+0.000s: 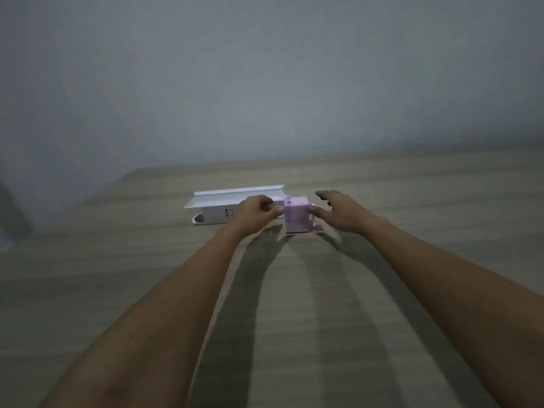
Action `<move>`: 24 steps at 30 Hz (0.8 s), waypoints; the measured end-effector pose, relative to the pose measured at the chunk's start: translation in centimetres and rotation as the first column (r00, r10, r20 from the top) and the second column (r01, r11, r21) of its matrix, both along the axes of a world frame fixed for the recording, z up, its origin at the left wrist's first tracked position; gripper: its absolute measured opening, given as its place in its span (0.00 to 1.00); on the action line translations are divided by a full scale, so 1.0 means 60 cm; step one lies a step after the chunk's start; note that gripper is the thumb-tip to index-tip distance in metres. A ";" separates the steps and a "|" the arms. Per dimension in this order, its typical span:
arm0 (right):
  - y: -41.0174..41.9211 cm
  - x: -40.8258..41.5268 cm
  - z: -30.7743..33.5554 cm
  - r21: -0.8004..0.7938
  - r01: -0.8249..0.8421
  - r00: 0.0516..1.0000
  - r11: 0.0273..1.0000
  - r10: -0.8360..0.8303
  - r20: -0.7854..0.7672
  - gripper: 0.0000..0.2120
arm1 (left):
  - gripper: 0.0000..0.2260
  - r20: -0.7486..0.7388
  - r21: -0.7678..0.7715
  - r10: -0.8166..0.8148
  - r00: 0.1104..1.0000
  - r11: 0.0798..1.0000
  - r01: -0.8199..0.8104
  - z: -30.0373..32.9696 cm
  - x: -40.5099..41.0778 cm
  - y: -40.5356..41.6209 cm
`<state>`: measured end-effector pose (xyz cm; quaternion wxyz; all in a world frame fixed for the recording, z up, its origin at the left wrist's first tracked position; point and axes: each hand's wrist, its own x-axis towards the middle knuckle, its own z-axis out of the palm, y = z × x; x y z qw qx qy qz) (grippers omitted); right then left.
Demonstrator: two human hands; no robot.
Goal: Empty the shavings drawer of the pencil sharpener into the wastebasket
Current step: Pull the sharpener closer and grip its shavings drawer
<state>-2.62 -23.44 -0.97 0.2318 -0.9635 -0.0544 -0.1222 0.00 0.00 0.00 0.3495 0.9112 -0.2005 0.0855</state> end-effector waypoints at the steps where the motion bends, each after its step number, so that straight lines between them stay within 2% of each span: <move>1: 0.000 0.009 -0.005 0.049 -0.023 1.000 0.999 0.023 0.001 0.32 | 0.22 -0.040 -0.034 -0.026 0.999 0.999 0.024 -0.006 0.007 -0.005; 5: -0.006 0.025 -0.018 0.193 -0.118 0.991 0.974 0.128 -0.036 0.32 | 0.23 -0.193 -0.207 -0.162 0.968 0.971 0.121 -0.028 0.032 -0.024; 8: -0.007 0.031 -0.026 0.277 -0.151 0.986 0.949 0.166 -0.029 0.25 | 0.25 -0.222 -0.322 -0.223 0.949 0.936 0.145 -0.040 0.038 -0.034; 17: -0.001 0.015 -0.013 0.340 -0.190 0.978 0.921 0.210 -0.022 0.22 | 0.25 -0.232 -0.334 -0.206 0.951 0.935 0.121 -0.034 0.036 -0.023; 24: 0.049 -0.061 0.037 0.370 -0.249 0.966 0.895 0.259 0.023 0.21 | 0.22 -0.182 -0.365 -0.177 0.967 0.926 0.101 0.011 -0.037 0.035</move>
